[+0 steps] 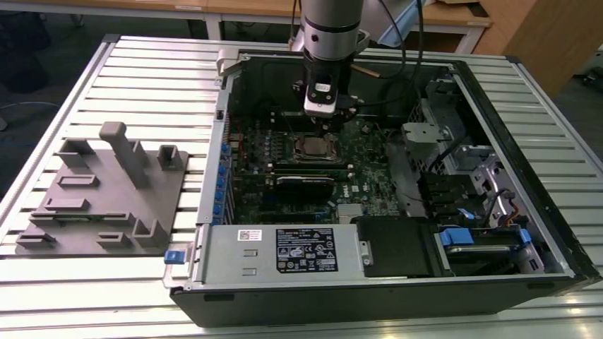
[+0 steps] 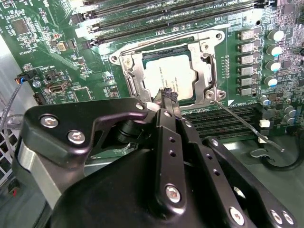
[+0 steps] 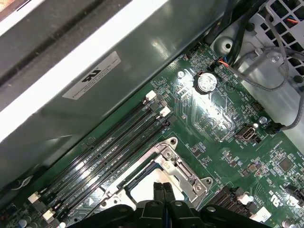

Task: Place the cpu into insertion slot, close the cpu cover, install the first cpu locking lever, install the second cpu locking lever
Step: 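Close the cpu cover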

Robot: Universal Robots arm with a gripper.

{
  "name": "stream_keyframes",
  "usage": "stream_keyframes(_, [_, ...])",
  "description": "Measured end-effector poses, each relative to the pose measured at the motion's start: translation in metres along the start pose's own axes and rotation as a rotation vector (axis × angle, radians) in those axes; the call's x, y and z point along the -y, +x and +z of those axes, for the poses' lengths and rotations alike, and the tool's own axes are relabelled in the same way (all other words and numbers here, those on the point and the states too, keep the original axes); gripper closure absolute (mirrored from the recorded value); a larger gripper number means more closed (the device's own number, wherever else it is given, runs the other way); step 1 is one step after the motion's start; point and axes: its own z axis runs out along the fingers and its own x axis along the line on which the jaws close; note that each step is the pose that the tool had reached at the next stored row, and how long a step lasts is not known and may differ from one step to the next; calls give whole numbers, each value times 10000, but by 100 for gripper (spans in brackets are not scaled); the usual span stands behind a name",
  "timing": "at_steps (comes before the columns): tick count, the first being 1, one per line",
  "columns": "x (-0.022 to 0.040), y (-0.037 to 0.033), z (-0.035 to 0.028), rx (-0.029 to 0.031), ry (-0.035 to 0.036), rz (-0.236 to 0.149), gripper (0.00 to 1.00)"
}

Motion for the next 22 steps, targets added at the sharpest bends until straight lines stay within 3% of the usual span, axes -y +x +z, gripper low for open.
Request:
stream_keyframes(8, [0,0,0,-10,-12,-130,90])
stream_keyframes(12, [0,0,3,-28,-31,-576,90])
stream_keyframes(18, [0,0,8,-70,-75,-1621,90])
stream_keyframes(22, [0,0,8,-76,-82,-1760,90])
